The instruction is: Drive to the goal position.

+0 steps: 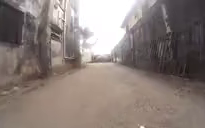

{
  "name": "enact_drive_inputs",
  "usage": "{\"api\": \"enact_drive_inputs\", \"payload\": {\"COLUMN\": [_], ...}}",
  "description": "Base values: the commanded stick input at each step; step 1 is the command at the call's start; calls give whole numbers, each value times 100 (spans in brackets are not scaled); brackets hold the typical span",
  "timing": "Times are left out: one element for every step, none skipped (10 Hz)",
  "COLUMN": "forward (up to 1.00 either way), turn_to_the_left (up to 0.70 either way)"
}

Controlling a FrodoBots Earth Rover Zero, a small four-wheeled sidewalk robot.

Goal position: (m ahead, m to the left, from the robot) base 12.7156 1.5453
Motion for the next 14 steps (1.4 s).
{"api": "enact_drive_inputs", "payload": {"forward": [70,70,70,70,70,70,70,70,70,70,70,70,70,70], "turn_to_the_left": [2,3,3,3,3,2,2,2,3,2,3,3,2,2]}}
